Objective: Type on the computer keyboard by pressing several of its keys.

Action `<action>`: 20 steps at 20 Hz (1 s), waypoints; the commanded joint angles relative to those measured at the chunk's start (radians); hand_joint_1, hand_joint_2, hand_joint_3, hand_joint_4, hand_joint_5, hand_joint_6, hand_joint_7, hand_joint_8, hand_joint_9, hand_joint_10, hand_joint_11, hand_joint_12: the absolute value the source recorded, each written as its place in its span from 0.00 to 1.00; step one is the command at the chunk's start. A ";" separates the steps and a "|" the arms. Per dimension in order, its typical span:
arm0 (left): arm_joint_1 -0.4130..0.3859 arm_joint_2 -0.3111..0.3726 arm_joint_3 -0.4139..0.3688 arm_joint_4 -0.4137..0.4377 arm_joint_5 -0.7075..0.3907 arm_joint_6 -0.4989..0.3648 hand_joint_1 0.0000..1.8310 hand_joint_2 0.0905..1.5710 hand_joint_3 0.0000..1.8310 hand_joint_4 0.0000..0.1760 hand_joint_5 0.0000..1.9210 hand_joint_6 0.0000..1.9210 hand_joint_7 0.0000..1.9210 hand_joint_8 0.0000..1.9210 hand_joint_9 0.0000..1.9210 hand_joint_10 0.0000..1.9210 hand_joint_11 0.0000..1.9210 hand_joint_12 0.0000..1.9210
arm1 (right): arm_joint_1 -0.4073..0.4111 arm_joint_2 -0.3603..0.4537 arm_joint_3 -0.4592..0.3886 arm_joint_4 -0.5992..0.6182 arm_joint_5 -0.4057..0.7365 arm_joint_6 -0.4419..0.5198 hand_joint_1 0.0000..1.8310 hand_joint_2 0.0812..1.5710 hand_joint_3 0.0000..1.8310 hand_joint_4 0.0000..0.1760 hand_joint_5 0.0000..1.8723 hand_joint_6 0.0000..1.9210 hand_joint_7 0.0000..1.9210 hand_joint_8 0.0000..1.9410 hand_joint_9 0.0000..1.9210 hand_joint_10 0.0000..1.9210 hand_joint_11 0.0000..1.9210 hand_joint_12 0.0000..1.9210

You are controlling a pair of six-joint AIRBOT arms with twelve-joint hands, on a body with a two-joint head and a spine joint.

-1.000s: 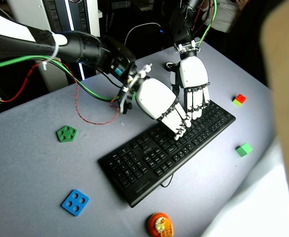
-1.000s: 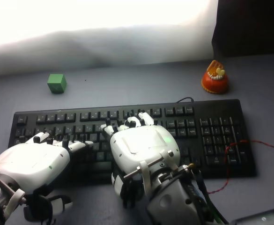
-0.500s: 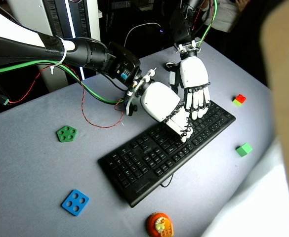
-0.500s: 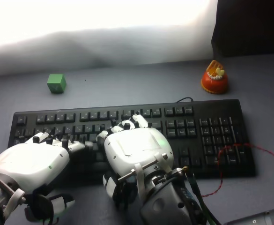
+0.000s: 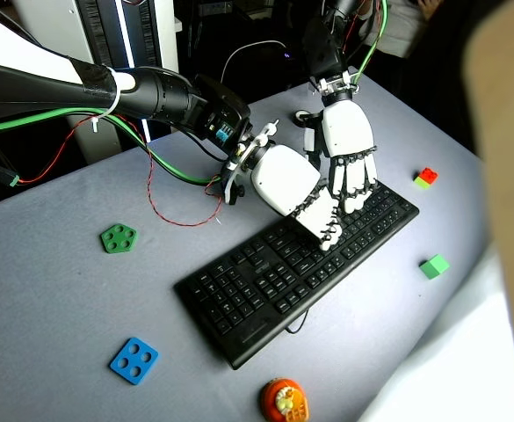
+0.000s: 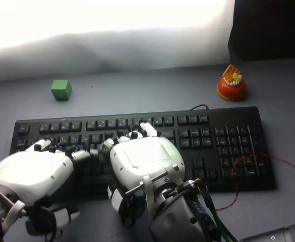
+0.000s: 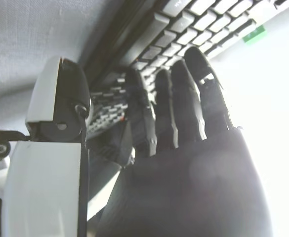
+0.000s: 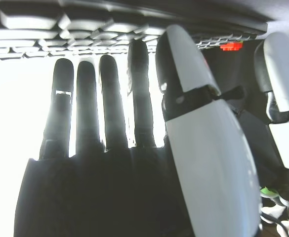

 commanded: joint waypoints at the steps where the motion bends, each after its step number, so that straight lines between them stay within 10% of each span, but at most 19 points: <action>1: -0.003 0.008 0.001 0.033 -0.074 0.000 0.62 0.75 0.00 0.00 0.24 0.03 0.19 0.00 0.18 0.00 0.00 0.46 | 0.001 0.002 0.000 -0.062 0.039 0.004 0.58 0.75 0.00 0.00 0.36 0.14 0.25 0.00 0.09 0.36 0.00 0.71; 2: -0.003 0.008 0.001 0.033 -0.074 0.000 0.63 0.73 0.00 0.00 0.29 0.04 0.17 0.00 0.14 0.00 0.00 0.44 | 0.001 0.002 0.000 -0.056 0.043 0.004 0.59 0.76 0.00 0.00 0.40 0.56 0.25 0.00 0.05 0.30 0.00 0.65; 3: -0.003 0.008 0.001 0.033 -0.074 0.000 0.63 0.73 0.00 0.00 0.31 0.05 0.16 0.00 0.13 0.00 0.00 0.44 | 0.002 0.002 0.000 -0.050 0.043 0.004 0.59 0.78 0.00 0.00 0.39 0.68 0.24 0.00 0.05 0.27 0.00 0.62; 5: -0.003 0.011 0.000 0.033 -0.074 0.000 0.63 0.74 0.00 0.00 0.27 0.02 0.21 0.01 0.20 0.02 0.00 0.60 | 0.000 0.004 0.000 -0.048 0.044 0.007 0.57 0.78 0.00 0.00 0.25 0.36 0.24 0.00 0.14 0.26 0.00 0.65; 9: -0.010 0.014 -0.001 0.033 -0.074 0.000 0.62 0.77 0.01 0.00 0.15 0.00 0.20 0.00 0.23 0.03 0.00 0.67 | -0.003 0.008 0.000 -0.048 0.043 0.011 0.55 0.79 0.00 0.00 0.15 0.15 0.21 0.00 0.18 0.26 0.00 0.76; 20: -0.021 0.022 -0.001 0.053 -0.188 -0.020 0.61 0.78 0.00 0.01 0.13 0.00 0.13 0.00 0.17 0.00 0.00 0.56 | 0.030 0.113 -0.090 -0.105 0.100 0.002 0.53 0.77 0.00 0.00 0.16 0.03 0.09 0.00 0.09 0.16 0.00 0.60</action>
